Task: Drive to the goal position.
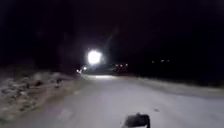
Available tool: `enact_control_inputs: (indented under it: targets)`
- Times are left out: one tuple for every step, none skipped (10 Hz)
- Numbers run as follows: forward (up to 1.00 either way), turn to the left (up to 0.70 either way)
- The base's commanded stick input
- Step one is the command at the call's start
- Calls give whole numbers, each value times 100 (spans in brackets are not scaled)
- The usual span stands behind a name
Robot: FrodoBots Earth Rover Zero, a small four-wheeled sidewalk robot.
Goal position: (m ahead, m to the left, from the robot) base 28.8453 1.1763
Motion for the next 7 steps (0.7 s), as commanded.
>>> enact_control_inputs:
  targets:
    - [70, 32]
    - [70, 33]
    - [70, 0]
    - [70, 0]
    - [70, 0]
    - [70, 0]
    - [70, 0]
